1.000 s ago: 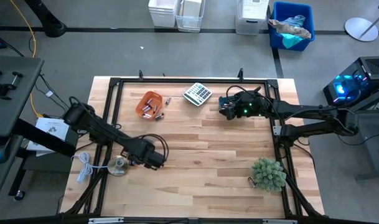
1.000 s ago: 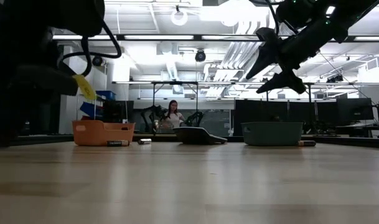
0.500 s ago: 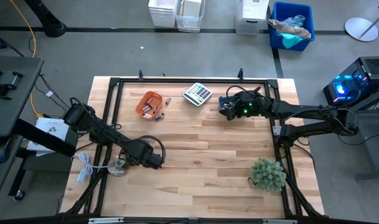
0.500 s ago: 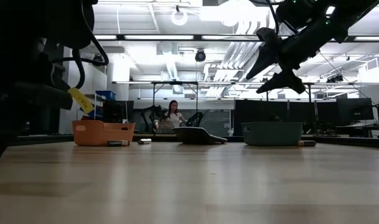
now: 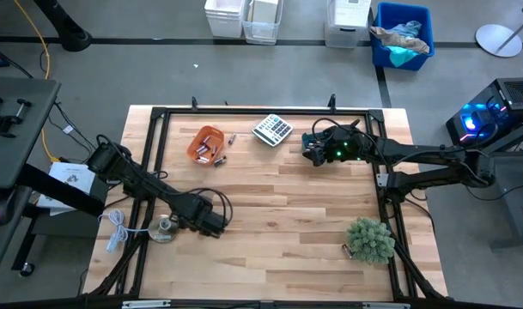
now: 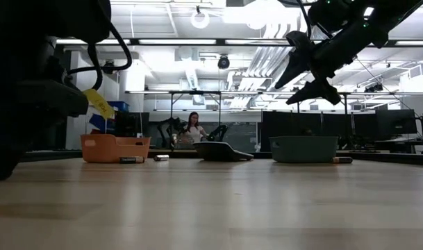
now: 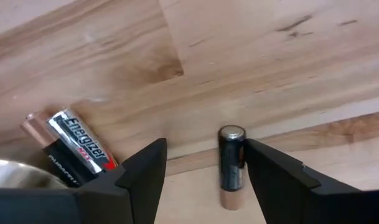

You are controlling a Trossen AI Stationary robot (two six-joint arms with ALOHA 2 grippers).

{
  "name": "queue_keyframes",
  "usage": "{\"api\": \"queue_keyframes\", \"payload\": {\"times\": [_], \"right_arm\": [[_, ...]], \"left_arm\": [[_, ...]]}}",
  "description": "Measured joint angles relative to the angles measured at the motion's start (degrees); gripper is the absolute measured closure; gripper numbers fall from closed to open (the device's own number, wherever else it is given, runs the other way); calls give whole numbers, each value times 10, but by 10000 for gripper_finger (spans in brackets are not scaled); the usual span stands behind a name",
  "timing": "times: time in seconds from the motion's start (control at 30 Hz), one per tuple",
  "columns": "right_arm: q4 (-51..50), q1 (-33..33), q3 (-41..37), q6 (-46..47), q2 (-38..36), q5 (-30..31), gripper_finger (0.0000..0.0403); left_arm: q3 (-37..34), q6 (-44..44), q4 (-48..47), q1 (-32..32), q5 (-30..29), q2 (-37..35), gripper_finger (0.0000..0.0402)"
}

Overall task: Sort batteries
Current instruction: Put the golden battery into the blue bin

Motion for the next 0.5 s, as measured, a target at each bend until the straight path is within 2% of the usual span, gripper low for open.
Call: {"api": "queue_keyframes", "payload": {"times": [0.1, 0.2, 0.3, 0.43, 0.5], "right_arm": [[-2, 0, 0, 0, 0, 0, 181], [-5, 0, 0, 0, 0, 0, 181], [-14, 0, 0, 0, 0, 0, 181], [-30, 0, 0, 0, 0, 0, 181], [-33, 0, 0, 0, 0, 0, 181]], "left_arm": [[0, 26, 6, 3, -2, 5, 196], [2, 62, 15, 5, 1, 17, 219], [2, 83, 33, 6, 6, 28, 272], [2, 84, 43, 6, 9, 27, 368], [2, 91, 44, 6, 9, 27, 371]]}}
